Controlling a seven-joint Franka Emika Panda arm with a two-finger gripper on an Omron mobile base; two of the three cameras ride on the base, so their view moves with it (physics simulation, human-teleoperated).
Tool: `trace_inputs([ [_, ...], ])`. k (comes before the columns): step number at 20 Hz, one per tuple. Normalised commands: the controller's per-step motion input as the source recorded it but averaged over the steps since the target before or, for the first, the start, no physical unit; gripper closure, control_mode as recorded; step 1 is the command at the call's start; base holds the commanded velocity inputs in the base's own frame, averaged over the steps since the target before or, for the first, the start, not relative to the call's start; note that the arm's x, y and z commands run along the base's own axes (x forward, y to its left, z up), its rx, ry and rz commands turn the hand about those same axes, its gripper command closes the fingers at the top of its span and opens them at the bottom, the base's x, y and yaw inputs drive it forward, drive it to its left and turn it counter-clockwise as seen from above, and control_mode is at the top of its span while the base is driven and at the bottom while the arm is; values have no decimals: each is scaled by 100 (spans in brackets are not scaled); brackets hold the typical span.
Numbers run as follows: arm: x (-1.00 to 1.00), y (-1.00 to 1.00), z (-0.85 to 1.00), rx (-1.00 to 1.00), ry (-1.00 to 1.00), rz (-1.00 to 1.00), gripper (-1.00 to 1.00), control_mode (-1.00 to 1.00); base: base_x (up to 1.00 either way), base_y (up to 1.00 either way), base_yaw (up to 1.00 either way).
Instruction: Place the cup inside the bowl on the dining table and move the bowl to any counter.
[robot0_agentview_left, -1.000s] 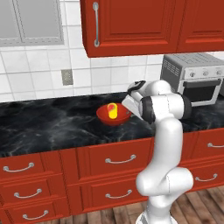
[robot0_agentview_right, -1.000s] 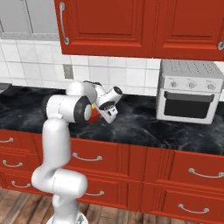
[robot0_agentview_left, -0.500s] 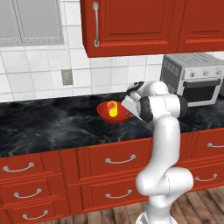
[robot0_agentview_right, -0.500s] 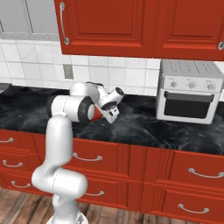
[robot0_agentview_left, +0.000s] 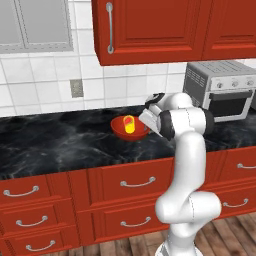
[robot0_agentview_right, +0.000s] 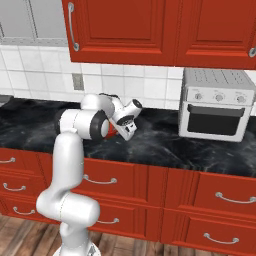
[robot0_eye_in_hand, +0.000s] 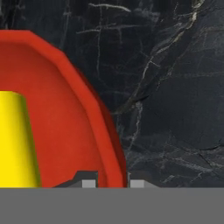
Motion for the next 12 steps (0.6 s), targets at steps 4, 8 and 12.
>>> trace_inputs([
  [4,0,6,0,0,2,0,-100,-100,0,0,0],
  [8,0,1,0,0,0,0,-100,-100,0,0,0],
  [12,0,1,4,0,0,0,-100,-100,0,0,0],
])
